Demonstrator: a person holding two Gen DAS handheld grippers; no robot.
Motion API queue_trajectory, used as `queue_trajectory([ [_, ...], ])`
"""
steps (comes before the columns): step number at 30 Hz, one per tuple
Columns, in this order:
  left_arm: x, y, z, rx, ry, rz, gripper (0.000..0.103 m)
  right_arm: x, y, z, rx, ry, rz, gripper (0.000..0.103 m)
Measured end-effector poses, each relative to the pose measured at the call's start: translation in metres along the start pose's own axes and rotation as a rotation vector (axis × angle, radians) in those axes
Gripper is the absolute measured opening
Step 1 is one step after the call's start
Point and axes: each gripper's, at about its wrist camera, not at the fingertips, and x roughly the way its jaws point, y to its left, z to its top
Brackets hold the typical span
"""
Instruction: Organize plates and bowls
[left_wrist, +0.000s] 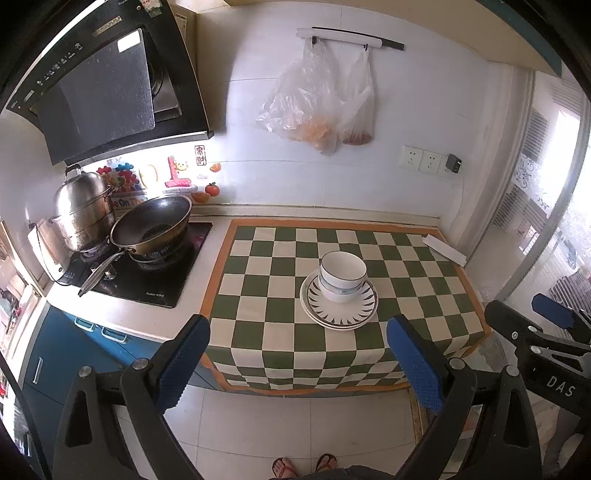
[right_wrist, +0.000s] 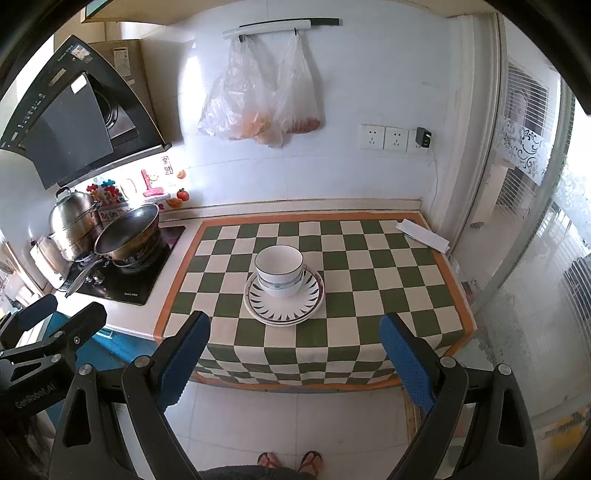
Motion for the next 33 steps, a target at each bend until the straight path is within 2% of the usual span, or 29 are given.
queue_trajectory([
  [33,0.0016,0.0054,0.0021,0.003,-0.002,-0.007,0.098,0.0094,0.005,-0.0045,0.003,0.012,-0.023,0.095],
])
